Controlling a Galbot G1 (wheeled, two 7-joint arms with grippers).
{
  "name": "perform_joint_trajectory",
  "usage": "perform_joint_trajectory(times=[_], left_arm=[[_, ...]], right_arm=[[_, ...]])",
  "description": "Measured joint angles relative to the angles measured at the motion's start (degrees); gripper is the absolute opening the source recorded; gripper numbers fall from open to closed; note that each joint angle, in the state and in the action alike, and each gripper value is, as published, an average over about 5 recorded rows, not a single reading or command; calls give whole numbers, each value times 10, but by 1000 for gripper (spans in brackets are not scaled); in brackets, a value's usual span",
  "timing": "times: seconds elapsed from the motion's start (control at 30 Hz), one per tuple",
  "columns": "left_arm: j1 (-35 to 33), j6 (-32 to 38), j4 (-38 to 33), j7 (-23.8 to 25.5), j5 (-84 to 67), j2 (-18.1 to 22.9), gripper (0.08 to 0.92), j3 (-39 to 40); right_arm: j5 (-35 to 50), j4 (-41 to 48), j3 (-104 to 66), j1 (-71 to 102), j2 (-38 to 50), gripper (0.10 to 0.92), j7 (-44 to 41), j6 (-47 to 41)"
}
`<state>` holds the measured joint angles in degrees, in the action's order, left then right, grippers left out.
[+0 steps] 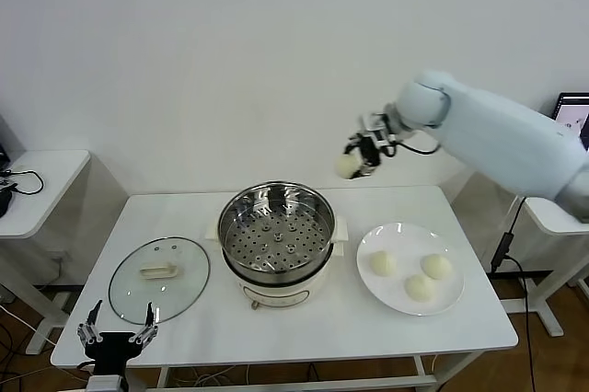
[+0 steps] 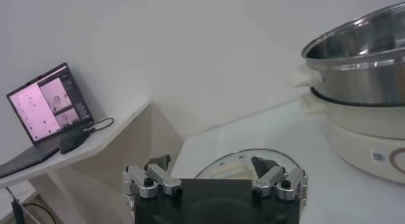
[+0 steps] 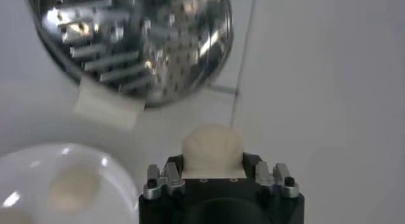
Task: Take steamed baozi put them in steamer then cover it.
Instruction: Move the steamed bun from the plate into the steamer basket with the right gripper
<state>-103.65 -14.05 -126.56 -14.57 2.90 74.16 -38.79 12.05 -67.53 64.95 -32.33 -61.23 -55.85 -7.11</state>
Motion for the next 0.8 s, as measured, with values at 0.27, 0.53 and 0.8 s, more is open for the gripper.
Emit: perform_joint_trajectory(times=[0.27, 0.53, 0.8], left_arm=[[2, 0, 1, 0, -5, 1, 823, -12], [5, 0, 1, 0, -6, 8, 823, -15], [9, 0, -1, -1, -7, 11, 823, -11]], right_arm=[[-31, 16, 60, -7, -84, 585, 42, 78], [-104, 54, 96, 10, -133, 585, 68, 166], [-168, 87, 104, 38, -153, 585, 89, 232]])
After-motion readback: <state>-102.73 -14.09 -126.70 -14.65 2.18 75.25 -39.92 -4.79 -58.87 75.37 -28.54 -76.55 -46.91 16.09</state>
